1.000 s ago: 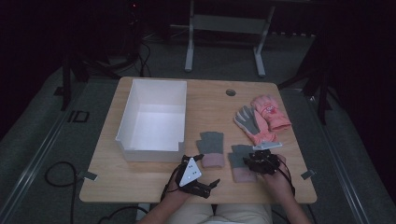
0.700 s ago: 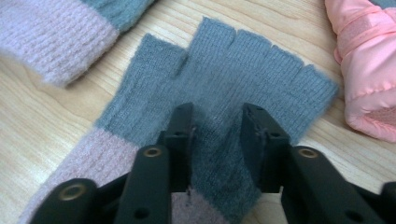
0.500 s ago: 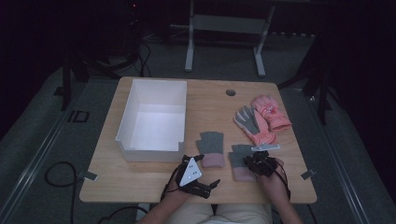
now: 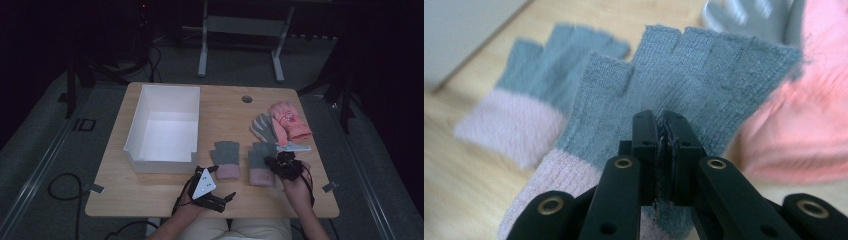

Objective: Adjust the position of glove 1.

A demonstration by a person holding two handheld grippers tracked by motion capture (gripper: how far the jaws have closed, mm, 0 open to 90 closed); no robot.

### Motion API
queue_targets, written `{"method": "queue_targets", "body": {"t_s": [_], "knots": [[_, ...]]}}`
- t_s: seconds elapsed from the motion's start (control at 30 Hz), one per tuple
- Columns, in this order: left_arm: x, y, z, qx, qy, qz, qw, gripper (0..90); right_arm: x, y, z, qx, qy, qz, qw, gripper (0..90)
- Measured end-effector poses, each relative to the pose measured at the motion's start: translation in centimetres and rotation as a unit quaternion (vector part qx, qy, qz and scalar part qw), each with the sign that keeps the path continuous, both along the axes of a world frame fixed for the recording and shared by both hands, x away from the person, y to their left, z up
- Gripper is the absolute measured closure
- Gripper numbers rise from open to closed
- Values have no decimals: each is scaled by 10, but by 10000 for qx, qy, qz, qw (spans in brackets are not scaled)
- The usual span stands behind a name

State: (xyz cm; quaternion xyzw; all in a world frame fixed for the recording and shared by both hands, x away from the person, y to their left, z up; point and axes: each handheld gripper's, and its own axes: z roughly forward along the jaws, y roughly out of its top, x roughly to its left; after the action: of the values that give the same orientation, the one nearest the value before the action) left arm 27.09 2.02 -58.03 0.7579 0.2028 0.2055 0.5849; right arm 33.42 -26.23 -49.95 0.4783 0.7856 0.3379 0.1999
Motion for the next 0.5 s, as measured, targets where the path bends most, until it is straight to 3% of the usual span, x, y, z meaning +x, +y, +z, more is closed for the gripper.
{"method": "queue_targets", "body": {"t_s": [0.27, 0.5], "knots": [[0, 1, 0, -32, -4, 16, 10000, 0, 11, 29, 39, 118, -335, 77, 9993, 848], [-1, 1, 0, -28, -17, 66, 10000, 0, 20, 65, 48, 205, -437, 339, 9983, 848]]}}
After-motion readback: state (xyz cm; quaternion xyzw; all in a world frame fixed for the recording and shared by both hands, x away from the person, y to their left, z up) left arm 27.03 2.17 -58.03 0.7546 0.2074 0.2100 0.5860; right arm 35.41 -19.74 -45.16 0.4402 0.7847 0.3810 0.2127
